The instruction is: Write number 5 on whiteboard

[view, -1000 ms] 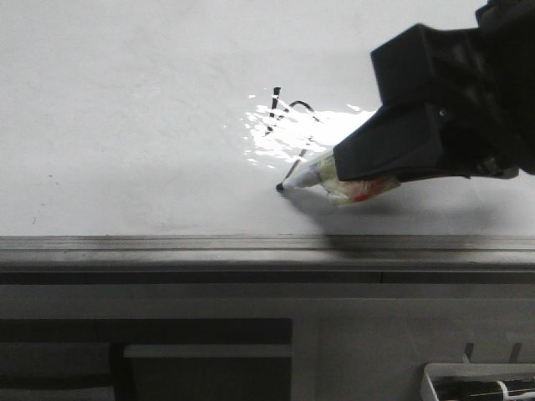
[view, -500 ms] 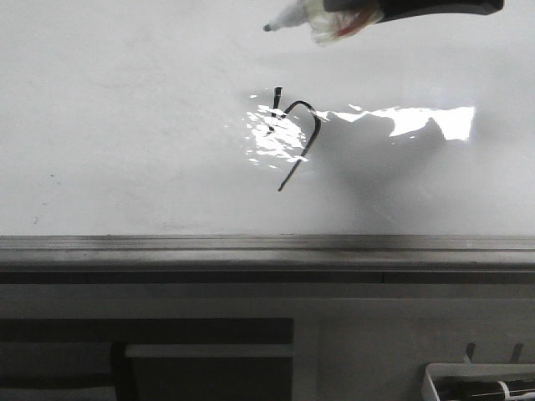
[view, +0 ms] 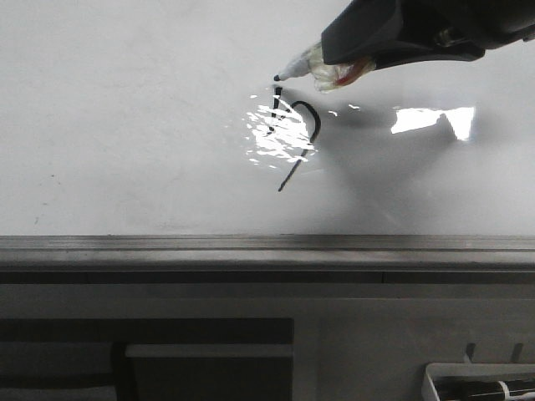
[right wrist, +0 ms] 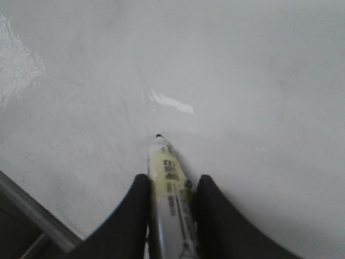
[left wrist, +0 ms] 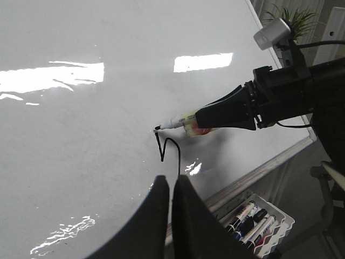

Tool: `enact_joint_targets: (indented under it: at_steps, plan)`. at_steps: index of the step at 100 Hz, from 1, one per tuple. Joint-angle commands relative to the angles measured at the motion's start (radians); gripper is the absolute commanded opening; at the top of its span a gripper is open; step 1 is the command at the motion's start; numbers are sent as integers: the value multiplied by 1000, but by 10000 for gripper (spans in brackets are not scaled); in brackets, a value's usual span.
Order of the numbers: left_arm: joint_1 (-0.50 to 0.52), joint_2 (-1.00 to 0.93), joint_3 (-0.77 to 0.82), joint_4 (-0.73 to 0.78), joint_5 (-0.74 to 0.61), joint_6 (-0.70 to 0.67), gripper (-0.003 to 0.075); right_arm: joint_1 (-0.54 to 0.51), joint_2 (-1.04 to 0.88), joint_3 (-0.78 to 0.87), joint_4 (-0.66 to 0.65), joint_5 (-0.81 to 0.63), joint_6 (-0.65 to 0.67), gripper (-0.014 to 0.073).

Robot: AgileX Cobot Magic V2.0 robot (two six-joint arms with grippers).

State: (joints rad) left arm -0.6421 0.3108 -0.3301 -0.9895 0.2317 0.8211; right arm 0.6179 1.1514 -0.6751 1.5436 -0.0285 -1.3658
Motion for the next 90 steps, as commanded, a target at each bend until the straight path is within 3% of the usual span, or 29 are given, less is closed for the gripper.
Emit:
enact_joint_targets:
  at_steps: [1,90]
  plan:
    - [2,8,-28,-23,-32,-9,-20,-4,-16,-31,10,-18,-10,-41]
    - [2,8,-28,-23,-32,-9,-20,-4,37,-31,48,-54,-10,-41]
